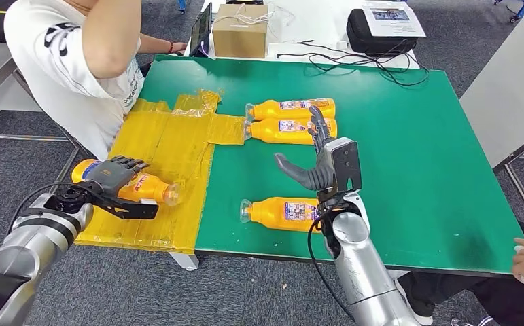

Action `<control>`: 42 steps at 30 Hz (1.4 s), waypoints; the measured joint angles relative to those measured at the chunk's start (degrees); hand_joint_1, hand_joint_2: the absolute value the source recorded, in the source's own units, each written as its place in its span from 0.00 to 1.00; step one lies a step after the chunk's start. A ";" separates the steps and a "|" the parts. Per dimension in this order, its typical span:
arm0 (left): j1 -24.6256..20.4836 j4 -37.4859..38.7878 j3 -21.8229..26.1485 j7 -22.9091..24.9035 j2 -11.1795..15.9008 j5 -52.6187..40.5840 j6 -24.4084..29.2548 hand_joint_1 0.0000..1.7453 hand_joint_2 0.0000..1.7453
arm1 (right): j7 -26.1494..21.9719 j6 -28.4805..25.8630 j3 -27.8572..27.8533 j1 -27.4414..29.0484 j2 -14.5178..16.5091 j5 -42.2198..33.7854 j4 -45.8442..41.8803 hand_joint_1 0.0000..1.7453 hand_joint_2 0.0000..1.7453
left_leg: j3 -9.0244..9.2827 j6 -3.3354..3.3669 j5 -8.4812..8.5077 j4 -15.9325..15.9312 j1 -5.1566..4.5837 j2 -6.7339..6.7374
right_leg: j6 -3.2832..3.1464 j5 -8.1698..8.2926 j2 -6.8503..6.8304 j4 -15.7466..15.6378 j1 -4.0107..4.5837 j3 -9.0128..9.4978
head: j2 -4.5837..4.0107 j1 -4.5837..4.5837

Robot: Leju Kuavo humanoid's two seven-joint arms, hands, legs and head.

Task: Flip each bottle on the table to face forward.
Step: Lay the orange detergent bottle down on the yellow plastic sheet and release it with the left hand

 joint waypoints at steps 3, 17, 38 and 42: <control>0.17 -0.01 -0.21 -2.21 0.62 1.16 1.65 0.00 1.00 | 0.01 0.30 0.00 -0.50 -0.10 -0.32 0.74 0.00 1.00 | 0.00 0.00 0.00 0.00 0.00 0.00 | 0.00 0.00 0.00 0.00 0.00 0.00 | 0.00 0.00; 7.52 -4.44 3.69 -13.04 4.05 16.73 9.30 0.00 1.00 | -0.81 0.55 -0.02 0.00 -0.71 -1.43 2.72 0.00 1.00 | -0.02 -0.01 -0.03 0.00 -0.01 -0.02 | 0.00 -0.05 -0.01 -0.03 -0.01 -0.02 | 0.00 0.00; 18.73 -17.78 8.81 -17.95 7.82 34.54 4.19 0.00 1.00 | -0.78 -0.31 -0.22 0.95 -1.73 -1.32 3.14 0.00 1.00 | -0.11 -0.02 -0.04 0.00 -0.01 0.02 | -0.01 -0.05 0.01 -0.03 0.00 -0.14 | 0.00 0.01; 21.57 -21.41 9.78 -17.95 7.92 44.24 1.44 0.00 1.00 | -0.37 -0.73 -0.22 1.41 -1.78 -0.63 3.38 0.00 1.00 | -0.11 -0.02 -0.04 0.01 -0.01 0.03 | -0.01 -0.05 0.01 -0.04 -0.01 -0.16 | 0.00 0.01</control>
